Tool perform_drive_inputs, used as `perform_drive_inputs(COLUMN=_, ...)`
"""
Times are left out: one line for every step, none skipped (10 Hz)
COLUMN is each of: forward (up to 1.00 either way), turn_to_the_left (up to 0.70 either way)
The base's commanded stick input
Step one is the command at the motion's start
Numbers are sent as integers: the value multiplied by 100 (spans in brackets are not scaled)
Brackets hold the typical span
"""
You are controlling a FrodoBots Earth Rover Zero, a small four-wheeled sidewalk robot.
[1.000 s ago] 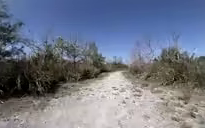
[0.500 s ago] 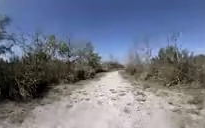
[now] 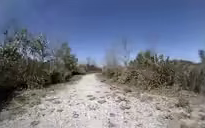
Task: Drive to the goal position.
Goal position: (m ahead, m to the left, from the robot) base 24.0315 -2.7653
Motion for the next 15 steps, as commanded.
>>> perform_drive_inputs(forward=70, turn_to_the_left=0)
perform_drive_inputs(forward=70, turn_to_the_left=0)
perform_drive_inputs(forward=70, turn_to_the_left=0)
perform_drive_inputs(forward=70, turn_to_the_left=0)
perform_drive_inputs(forward=70, turn_to_the_left=0)
perform_drive_inputs(forward=70, turn_to_the_left=0)
perform_drive_inputs(forward=70, turn_to_the_left=9)
perform_drive_inputs(forward=70, turn_to_the_left=34)
perform_drive_inputs(forward=70, turn_to_the_left=32)
perform_drive_inputs(forward=70, turn_to_the_left=12)
perform_drive_inputs(forward=70, turn_to_the_left=0)
perform_drive_inputs(forward=70, turn_to_the_left=0)
perform_drive_inputs(forward=70, turn_to_the_left=0)
perform_drive_inputs(forward=70, turn_to_the_left=0)
perform_drive_inputs(forward=70, turn_to_the_left=0)
